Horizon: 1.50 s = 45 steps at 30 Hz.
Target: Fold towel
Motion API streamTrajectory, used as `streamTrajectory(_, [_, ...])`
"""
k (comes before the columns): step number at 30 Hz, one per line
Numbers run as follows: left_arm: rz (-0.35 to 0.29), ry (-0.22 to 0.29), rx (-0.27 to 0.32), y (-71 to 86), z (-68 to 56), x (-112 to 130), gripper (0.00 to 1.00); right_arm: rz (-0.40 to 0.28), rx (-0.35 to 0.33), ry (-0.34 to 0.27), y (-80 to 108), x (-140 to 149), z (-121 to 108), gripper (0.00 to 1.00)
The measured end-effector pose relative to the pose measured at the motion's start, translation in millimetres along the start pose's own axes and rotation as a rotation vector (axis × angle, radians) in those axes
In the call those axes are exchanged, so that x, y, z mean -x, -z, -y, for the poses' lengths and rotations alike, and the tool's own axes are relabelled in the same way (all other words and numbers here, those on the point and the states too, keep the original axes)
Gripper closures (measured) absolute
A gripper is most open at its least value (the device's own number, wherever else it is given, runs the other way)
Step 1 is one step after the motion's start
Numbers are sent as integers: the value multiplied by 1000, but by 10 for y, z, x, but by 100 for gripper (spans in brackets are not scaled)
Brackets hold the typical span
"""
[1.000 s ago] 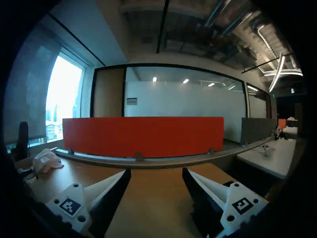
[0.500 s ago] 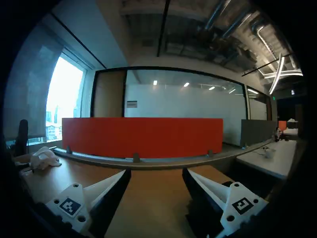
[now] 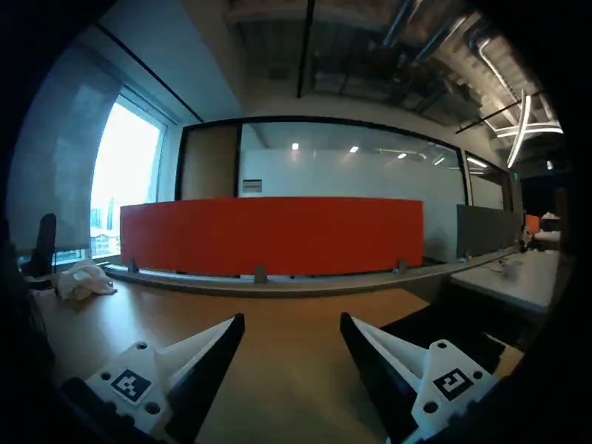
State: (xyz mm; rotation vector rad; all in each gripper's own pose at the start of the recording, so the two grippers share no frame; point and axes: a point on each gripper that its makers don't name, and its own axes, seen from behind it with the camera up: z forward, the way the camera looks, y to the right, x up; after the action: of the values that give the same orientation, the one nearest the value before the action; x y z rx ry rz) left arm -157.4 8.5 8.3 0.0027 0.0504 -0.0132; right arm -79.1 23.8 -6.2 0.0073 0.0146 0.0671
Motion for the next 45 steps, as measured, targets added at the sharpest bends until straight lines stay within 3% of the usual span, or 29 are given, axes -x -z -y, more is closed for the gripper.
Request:
streamTrajectory(13, [0, 0, 0, -2, -4, -3, 4, 12, -14, -48, -62, 298, 33, 0])
streamTrajectory(45, [0, 0, 0, 1, -6, -5, 4, 18, -32, 22, -48, 545, 223, 1])
